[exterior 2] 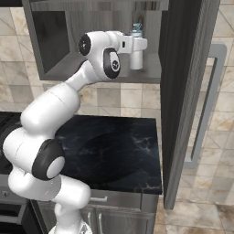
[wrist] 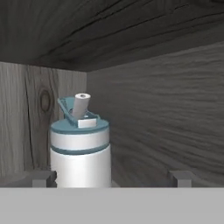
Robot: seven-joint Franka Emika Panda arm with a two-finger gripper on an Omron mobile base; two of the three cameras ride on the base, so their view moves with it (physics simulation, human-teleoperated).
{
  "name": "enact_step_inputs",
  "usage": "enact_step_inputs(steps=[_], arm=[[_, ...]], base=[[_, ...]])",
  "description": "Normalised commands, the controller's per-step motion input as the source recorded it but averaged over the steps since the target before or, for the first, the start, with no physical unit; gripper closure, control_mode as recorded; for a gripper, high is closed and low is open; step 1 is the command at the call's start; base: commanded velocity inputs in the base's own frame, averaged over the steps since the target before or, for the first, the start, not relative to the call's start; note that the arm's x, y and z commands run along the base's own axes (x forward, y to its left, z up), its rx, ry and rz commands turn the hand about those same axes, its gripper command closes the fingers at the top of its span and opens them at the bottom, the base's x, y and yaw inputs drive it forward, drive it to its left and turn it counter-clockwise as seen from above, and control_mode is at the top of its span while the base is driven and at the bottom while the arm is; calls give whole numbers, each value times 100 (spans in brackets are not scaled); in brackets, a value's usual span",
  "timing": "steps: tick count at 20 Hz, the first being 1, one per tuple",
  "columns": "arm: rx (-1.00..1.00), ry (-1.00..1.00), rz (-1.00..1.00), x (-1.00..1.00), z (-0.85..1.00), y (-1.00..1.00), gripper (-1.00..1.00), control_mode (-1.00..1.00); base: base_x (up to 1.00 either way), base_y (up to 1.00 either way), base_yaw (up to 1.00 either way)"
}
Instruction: Sort all alcoholic drinks to one cabinet, and non-alcoholic drinks to the other.
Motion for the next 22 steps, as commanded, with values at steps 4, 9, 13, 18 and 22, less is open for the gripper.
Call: enact_step_inputs(steps=[4, 9, 13, 18, 22], arm=[[5, 3, 0, -56, 0, 2, -100, -100], [2, 0, 0, -64, 0, 13, -100, -100], [0, 3, 2, -64, 0, 39, -100, -100], [0, 2, 4, -65, -3, 34, -100, -100], [0, 0, 5, -67, -1, 32, -100, -100]], base=[[0, 0, 0], [0, 0, 0], [0, 0, 0], [0, 0, 0], [0, 0, 0]])
